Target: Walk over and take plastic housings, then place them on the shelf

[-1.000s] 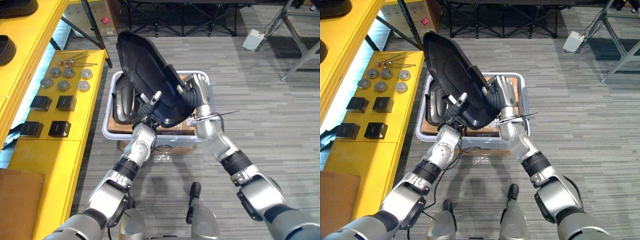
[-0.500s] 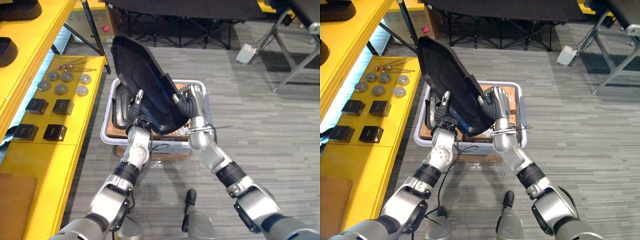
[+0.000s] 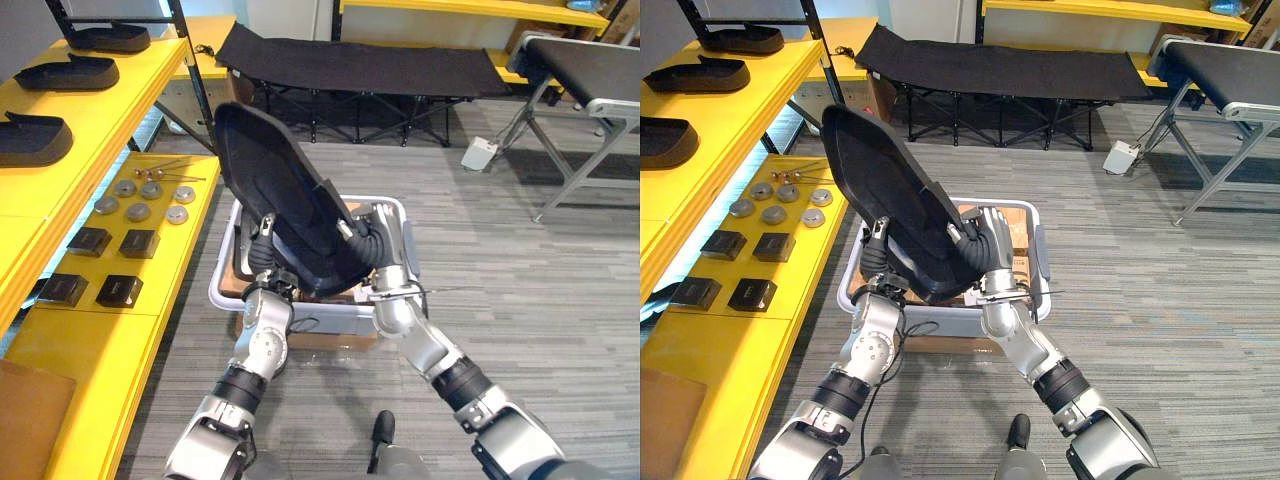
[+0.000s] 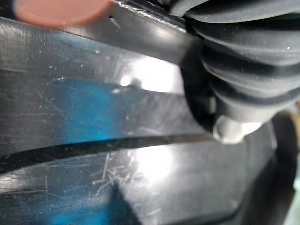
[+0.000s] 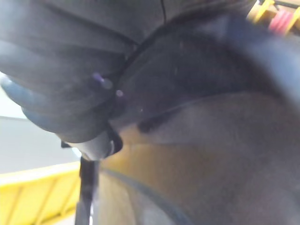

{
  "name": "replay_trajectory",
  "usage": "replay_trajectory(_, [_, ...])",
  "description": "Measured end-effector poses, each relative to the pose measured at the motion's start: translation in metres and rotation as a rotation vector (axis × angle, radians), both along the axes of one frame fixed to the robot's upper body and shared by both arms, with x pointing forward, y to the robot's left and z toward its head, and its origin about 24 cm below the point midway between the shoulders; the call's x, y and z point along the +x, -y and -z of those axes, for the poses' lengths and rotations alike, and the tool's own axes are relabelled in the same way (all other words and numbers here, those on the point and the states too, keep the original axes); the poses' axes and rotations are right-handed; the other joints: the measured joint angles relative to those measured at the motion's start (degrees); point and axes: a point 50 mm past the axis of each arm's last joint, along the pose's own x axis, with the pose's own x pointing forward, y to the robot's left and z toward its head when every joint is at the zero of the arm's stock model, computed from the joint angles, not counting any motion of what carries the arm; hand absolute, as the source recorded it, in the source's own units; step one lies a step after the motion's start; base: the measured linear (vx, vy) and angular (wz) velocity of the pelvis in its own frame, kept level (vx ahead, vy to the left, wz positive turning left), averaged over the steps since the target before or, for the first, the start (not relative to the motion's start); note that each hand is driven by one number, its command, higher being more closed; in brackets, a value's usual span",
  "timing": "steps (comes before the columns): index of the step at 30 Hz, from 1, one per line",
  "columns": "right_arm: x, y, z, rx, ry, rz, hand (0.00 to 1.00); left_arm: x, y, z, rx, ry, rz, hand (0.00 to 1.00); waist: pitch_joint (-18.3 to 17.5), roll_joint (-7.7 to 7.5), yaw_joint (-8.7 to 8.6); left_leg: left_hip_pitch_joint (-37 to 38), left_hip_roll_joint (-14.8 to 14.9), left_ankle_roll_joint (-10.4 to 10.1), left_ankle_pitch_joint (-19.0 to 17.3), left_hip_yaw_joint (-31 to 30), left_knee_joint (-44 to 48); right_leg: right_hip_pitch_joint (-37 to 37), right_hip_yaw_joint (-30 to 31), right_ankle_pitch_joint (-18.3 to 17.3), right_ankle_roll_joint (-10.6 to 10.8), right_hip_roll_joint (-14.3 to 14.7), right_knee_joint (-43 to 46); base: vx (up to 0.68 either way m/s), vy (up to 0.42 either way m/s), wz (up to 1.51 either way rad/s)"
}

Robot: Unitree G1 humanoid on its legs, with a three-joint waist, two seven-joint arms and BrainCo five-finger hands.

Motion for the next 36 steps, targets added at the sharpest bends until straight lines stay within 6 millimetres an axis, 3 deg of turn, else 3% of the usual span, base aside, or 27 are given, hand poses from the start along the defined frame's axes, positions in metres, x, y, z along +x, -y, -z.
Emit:
replay_trajectory(6, [-0.015, 0.001, 0.01, 0.063, -0.033, -0.033, 0.0, -0.025, -0.007, 0.003, 0.168, 0.056, -0.051, 1.0, -3.13, 0.91, -0.08, 0.92, 0.01, -0.5, 0.51, 0.0, -1.48, 0.29, -0.77, 0.1, 0.26, 0.06, 0.44, 0.06, 0.022, 0.03])
replay_trajectory(12, [-0.036, 0.003, -0.008, 0.277, 0.002, -0.139, 0.0, -0.054, -0.013, -0.026, 0.365, 0.205, -0.197, 1.0, -3.35, 1.2, 0.77, 1.06, -0.03, -0.49, 0.4, 0.0, -1.49, 0.48, -0.95, 0.12, 0.29, 0.06, 0.44, 0.0, 0.0, 0.0])
replay_trajectory(16, [-0.051, 0.011, -0.029, 0.369, 0.089, -0.221, 0.0, -0.069, -0.019, -0.018, 0.543, 0.185, -0.311, 1.0, -4.25, 2.14, 0.97, 1.08, -0.04, -0.34, 0.3, 0.04, -1.52, 0.44, -0.94, -0.22, 0.53, 0.07, 0.41, 0.0, 0.0, 0.0])
replay_trajectory(18, [-0.058, 0.035, -0.04, 0.48, 0.146, -0.193, 0.0, -0.078, -0.032, -0.006, 0.654, 0.132, -0.405, 1.0, -5.17, 2.95, 0.98, 1.18, -0.03, -0.17, -0.01, 0.12, -1.62, 0.44, -0.89, -0.74, 0.94, 0.07, 0.14, 0.0, 0.0, 0.0])
replay_trajectory(20, [-0.063, 0.061, -0.039, 0.558, 0.145, -0.141, 0.0, -0.086, -0.046, 0.002, 0.723, 0.084, -0.491, 1.0, -5.53, 3.37, 0.97, 1.34, -0.04, -0.18, -0.15, 0.32, -1.69, 0.44, -0.74, -1.12, 0.72, 0.08, -0.04, -0.01, 0.006, -0.03])
replay_trajectory(24, [-0.084, 0.107, -0.011, 0.686, 0.029, -0.027, 0.0, -0.103, -0.074, 0.005, 0.766, 0.004, -0.72, 1.0, -5.64, 3.45, 0.8, 2.07, -0.06, -0.36, -0.32, 2.22, -2.48, -0.53, 0.71, -1.19, 0.75, 0.23, -0.06, 0.0, 0.016, -0.19])
replay_trajectory(28, [-0.106, 0.13, 0.016, 0.731, -0.067, 0.088, 0.0, -0.115, -0.089, 0.001, 0.768, -0.019, -0.876, 1.0, -6.42, 3.67, -0.75, 1.87, -0.09, -0.3, -0.43, 3.47, -2.62, -1.71, 1.54, -1.13, 0.79, 0.28, -0.04, 0.02, 0.016, -0.15])
replay_trajectory(31, [-0.113, 0.139, 0.031, 0.734, -0.129, 0.161, 0.0, -0.118, -0.094, -0.001, 0.748, -0.021, -0.915, 1.0, -6.46, 3.69, -1.66, 2.07, -0.15, -0.31, -0.72, 4.34, -2.51, -1.76, 2.22, -0.85, 0.88, 0.28, 0.26, 0.03, 0.024, -0.15])
replay_trajectory(34, [-0.116, 0.14, 0.067, 0.744, -0.312, 0.238, 0.0, -0.126, -0.089, -0.007, 0.691, 0.024, -0.908, 1.0, -6.48, 3.68, -1.98, 2.76, -0.3, 0.01, -1.65, 5.31, -2.29, -1.78, 3.21, -0.85, 0.92, 0.26, 0.38, 0.03, 0.033, -0.15])
replay_trajectory(36, [-0.117, 0.138, 0.079, 0.754, -0.37, 0.257, 0.0, -0.128, -0.086, -0.011, 0.662, 0.065, -0.869, 1.0, -6.48, 3.71, -1.91, 2.76, -0.41, 0.19, -1.87, 5.43, -2.26, -1.83, 3.33, -0.89, 0.98, 0.19, 0.4, 0.01, 0.013, -0.03])
